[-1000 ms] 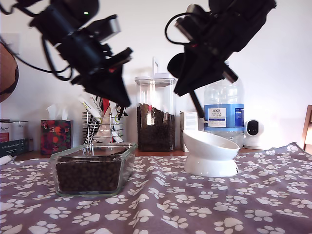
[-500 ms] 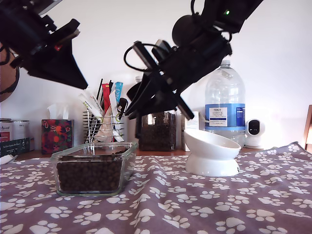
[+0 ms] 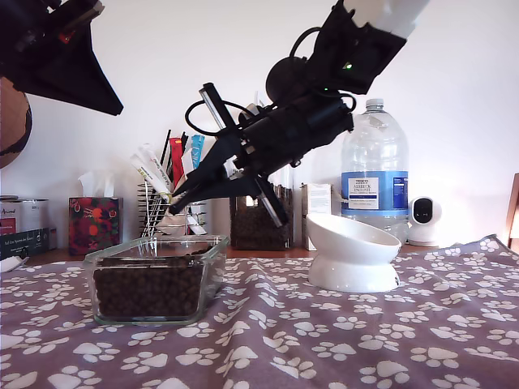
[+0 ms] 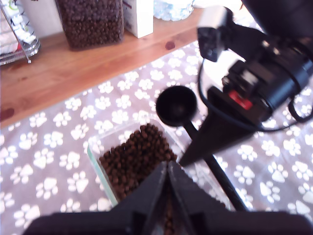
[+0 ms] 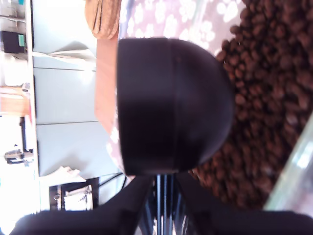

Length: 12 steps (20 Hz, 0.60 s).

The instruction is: Measure one spoon of cat food and pour it into the food bowl

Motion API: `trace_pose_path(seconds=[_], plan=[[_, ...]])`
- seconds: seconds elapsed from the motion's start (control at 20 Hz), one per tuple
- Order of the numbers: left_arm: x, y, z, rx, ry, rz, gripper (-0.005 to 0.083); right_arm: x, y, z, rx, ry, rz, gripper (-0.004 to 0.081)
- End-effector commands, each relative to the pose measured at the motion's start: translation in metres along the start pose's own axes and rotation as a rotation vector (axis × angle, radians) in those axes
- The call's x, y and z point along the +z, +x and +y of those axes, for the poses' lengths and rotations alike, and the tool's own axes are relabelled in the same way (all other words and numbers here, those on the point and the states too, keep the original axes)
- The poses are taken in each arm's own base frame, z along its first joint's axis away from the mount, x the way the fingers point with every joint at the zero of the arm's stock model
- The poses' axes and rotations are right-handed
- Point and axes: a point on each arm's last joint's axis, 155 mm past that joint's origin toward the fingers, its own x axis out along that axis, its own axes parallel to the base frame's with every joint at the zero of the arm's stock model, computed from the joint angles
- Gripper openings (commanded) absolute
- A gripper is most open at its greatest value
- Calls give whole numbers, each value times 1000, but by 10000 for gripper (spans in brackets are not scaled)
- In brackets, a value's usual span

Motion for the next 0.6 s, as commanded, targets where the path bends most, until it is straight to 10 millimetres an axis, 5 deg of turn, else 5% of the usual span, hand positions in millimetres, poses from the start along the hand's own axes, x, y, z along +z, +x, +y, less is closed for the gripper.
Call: trace_pose_path(seconds=[0.0, 0.25, 0.55], plan=[[-7, 3, 1, 2, -7, 20, -20, 9, 13, 10, 22, -16, 6, -11], [-10, 2, 1, 2, -10, 30, -20, 21, 24, 12, -16, -14, -9, -11], [-12, 2, 1, 1, -16, 37, -20, 28, 22, -25, -210, -49, -70, -11]])
